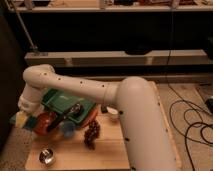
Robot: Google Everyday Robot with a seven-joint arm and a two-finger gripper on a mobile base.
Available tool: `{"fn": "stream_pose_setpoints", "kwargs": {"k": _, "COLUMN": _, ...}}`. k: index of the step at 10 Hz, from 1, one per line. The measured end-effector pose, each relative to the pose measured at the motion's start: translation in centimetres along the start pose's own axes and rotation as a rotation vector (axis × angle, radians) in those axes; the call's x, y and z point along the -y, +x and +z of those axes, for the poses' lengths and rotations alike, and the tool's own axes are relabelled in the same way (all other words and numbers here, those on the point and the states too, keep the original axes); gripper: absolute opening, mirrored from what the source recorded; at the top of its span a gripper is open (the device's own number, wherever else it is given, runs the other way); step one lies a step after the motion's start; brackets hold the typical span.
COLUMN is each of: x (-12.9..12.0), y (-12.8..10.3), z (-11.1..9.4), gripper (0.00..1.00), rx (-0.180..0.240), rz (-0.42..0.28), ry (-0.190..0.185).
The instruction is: Place sponge in red bowl
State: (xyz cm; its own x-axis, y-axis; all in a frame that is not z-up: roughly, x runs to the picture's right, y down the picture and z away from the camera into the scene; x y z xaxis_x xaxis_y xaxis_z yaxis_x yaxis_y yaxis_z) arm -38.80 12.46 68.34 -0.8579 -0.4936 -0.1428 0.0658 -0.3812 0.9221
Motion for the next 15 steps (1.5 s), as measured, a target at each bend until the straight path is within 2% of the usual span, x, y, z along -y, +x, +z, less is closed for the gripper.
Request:
{"fn": "stream_pose_setpoints", "kwargs": {"k": 1, "x": -2.9, "y": 0.2, "z": 0.7, "gripper": 0.04, "rx": 0.009, "rz": -0.003, "ry": 0.001}}
{"fn": "stream_pose_setpoints", "kwargs": {"k": 2, "x": -3.9, "y": -0.3, "z": 1.5, "gripper": 0.14, "rx": 0.017, "rz": -0.003, "ry": 0.000}}
{"fn": "stream_pose_setpoints", "kwargs": {"k": 4, "x": -5.2, "y": -1.3, "z": 2.3, "gripper": 0.32, "rx": 0.017, "rz": -0.005, "ry": -0.002}}
{"fn": "stream_pose_setpoints", "kwargs": {"k": 7, "x": -5.7, "y": -1.9, "z": 1.1, "gripper": 0.61, "rx": 0.001, "rz": -0.014, "ry": -0.004}}
{"fn": "stream_pose_setpoints", "kwargs": {"k": 8, "x": -5.7, "y": -2.0, "z": 1.1, "gripper": 0.63, "rx": 0.002, "rz": -0.013, "ry": -0.004}}
{"fn": "stream_pose_setpoints", "kwargs": {"k": 15, "x": -5.6, "y": -1.9, "z": 1.2, "gripper": 0.63, "rx": 0.003, "rz": -0.017, "ry": -0.002}}
